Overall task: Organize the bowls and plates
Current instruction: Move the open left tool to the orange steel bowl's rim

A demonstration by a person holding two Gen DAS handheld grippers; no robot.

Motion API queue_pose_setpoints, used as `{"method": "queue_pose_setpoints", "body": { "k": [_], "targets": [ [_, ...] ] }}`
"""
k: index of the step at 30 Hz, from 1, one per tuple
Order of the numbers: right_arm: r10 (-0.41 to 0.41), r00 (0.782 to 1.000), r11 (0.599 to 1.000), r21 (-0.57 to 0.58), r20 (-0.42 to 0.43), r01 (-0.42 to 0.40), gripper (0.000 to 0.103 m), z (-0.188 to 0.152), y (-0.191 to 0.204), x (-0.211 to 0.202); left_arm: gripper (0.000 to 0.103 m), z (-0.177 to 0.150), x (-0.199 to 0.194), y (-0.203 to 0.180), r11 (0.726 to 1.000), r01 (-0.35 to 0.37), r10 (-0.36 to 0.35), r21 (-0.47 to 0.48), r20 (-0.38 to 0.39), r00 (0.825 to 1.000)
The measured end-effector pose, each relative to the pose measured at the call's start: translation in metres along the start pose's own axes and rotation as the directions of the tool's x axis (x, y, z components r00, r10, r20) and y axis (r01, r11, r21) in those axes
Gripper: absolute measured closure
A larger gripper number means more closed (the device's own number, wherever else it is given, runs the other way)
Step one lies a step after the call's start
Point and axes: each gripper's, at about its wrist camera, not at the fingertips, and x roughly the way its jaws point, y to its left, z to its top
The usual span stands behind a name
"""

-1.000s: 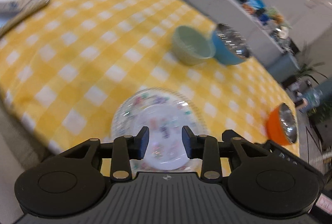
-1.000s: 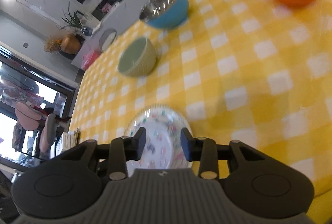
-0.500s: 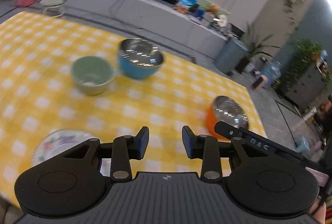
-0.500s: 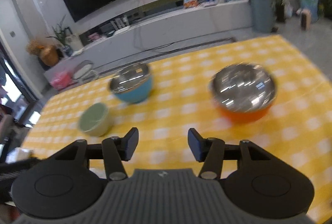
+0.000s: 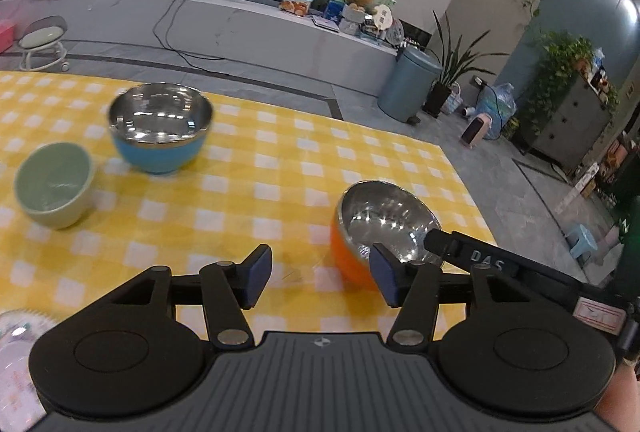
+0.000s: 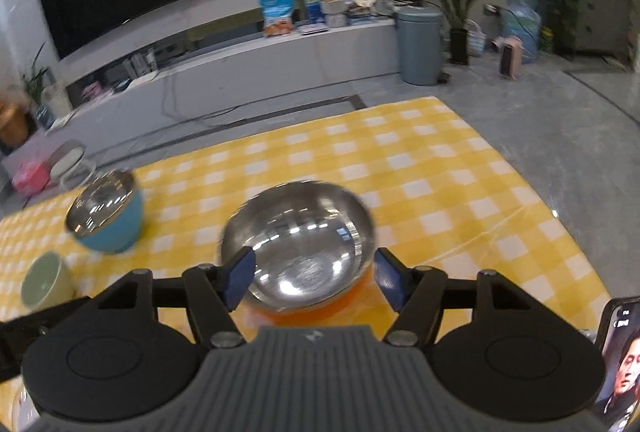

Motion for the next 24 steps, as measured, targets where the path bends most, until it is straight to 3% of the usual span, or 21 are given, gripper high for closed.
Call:
{"method": "queue_pose_setpoints", "body": {
  "k": [6,12,16,18,24],
  "targets": [
    [-0.073,0.997,0.993,0.096,-0.019,0.075,0.029,0.000,-0.023,0.015,0.033,0.010,0.034,-0.010,1.000,0.001,-0.001,0.024,0.012,1.000],
    [-0.111,0.992,0.981,0.155,-0.055,0.118,0.029,0.000,-0.034,0.033,0.032,0.012,0.072,-0.020,0.999,-0.023,0.025,0.046,-0.030,0.999],
    [-0.105,0.990,0.978,0.172,-0.095,0.120,0.032,-0.004,-0.039,0.044,0.035,0.007,0.090,-0.024,0.997,-0.031,0.036,0.071,-0.070,0.997],
    [-0.094,0.989,0.975,0.189,-0.111,0.114,0.038,-0.004,-0.041,0.050,0.035,0.006,0.094,-0.023,0.998,-0.028,0.032,0.060,-0.074,0.997],
    [-0.057,0.990,0.975,0.205,-0.130,0.083,0.052,-0.006,-0.037,0.058,0.056,0.008,0.100,-0.024,0.997,-0.039,0.044,0.061,-0.088,0.995]
  ]
}}
